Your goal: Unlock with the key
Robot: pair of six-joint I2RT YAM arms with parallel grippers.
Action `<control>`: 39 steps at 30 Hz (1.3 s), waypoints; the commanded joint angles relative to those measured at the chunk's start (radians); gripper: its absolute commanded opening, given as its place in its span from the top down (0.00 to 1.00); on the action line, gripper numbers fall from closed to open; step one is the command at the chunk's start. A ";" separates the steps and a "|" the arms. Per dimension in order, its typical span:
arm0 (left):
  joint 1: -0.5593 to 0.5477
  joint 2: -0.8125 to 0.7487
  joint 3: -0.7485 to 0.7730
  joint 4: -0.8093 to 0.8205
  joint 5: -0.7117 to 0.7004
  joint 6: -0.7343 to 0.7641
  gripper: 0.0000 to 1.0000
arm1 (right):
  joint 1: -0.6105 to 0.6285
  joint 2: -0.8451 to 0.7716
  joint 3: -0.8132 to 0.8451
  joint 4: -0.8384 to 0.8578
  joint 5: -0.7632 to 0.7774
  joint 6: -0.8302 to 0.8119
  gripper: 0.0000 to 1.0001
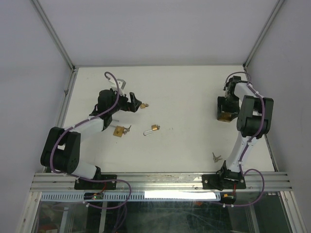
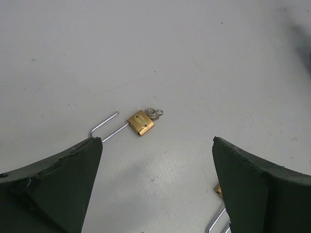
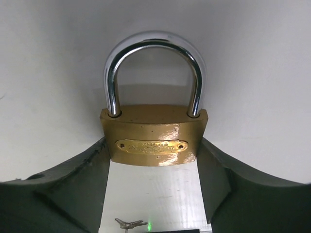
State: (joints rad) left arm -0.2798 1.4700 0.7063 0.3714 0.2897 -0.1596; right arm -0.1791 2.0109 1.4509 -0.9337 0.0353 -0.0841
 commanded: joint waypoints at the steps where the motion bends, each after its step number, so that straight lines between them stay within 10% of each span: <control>1: 0.005 -0.006 0.044 0.031 0.022 0.025 0.01 | 0.120 -0.084 -0.085 -0.003 -0.066 -0.029 0.82; 11: 0.005 -0.019 0.015 0.064 0.162 0.157 0.01 | 0.408 -0.174 -0.212 -0.011 -0.281 -0.013 0.85; 18: -0.023 -0.033 -0.001 -0.135 0.555 0.755 0.01 | 0.566 -0.176 -0.250 0.012 -0.454 0.055 0.84; 24: -0.245 -0.001 -0.068 -0.206 0.415 1.417 0.06 | 0.668 -0.155 -0.295 0.098 -0.604 0.108 0.85; 39: -0.478 0.250 0.037 -0.106 0.518 1.543 0.31 | 0.722 -0.177 -0.417 0.246 -0.757 0.142 0.84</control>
State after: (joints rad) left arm -0.7242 1.7004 0.7074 0.2070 0.7685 1.2797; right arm 0.5278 1.8481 1.0798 -0.7815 -0.7277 0.0742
